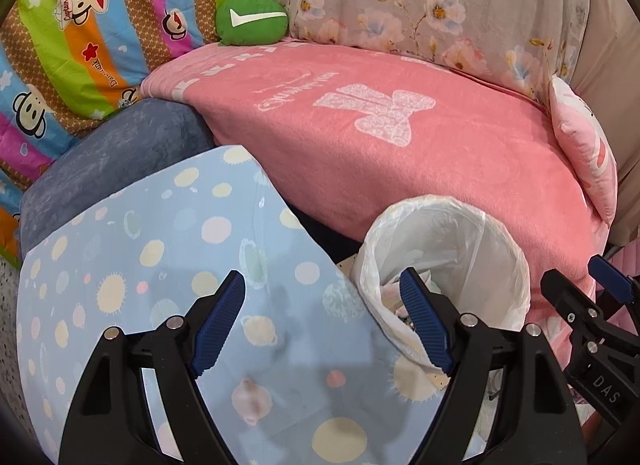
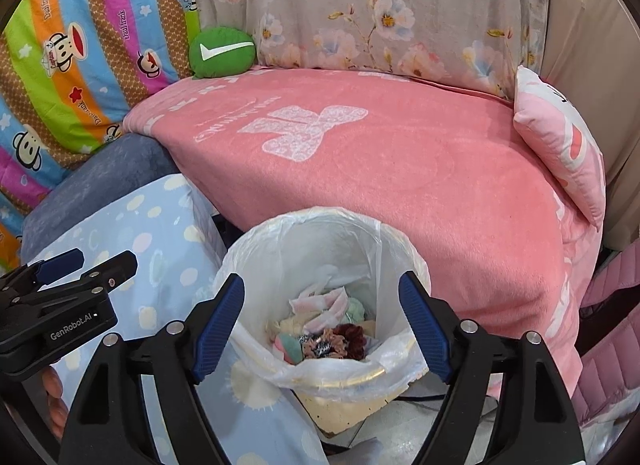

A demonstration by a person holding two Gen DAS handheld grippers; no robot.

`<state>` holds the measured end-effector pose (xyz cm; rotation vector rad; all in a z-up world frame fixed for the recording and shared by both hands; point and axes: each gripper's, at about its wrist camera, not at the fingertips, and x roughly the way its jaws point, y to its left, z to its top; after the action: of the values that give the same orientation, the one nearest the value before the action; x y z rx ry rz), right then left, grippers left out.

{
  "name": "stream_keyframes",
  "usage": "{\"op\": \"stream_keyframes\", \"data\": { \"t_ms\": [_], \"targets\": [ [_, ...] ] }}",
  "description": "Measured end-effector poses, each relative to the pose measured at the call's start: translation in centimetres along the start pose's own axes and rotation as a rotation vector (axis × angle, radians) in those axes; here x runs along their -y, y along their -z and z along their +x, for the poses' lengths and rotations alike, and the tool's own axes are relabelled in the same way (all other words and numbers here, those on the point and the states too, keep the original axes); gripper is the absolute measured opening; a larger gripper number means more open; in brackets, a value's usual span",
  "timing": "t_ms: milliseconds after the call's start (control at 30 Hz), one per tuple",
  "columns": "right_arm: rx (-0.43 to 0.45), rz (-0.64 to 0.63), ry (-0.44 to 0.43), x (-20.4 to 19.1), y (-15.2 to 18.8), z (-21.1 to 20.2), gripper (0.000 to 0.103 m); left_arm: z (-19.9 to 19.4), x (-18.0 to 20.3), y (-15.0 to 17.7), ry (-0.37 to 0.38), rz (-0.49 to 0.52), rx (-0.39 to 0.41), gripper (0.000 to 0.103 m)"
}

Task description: Collect trash

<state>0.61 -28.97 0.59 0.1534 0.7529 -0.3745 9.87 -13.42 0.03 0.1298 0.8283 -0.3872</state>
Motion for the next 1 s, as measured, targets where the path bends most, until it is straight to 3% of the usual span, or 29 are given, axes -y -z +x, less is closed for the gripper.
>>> {"op": "stream_keyframes", "data": {
  "t_ms": [167,300,433,567,1000],
  "targets": [
    [-0.018,-0.029,0.036,0.0,1.3,0.2,0.081,0.3,0.3,1.3,-0.009,0.019,-0.012,0.076],
    [-0.025,-0.049,0.06,0.1,2.3,0.3,0.084,0.3,0.5,2.4,-0.028,0.03,-0.002,0.086],
    [-0.037,-0.051,0.073,0.3,2.9,0.3,0.085,0.6,0.8,3.3,-0.036,0.058,-0.011,0.086],
    [-0.057,-0.043,0.057,0.5,3.4,0.4,0.096,0.8,0.8,3.8,-0.031,0.06,-0.03,0.087],
    [-0.054,-0.068,0.072,0.4,4.6,1.0,0.096,1.2,1.2,5.0,-0.038,0.059,-0.046,0.092]
  ]
}}
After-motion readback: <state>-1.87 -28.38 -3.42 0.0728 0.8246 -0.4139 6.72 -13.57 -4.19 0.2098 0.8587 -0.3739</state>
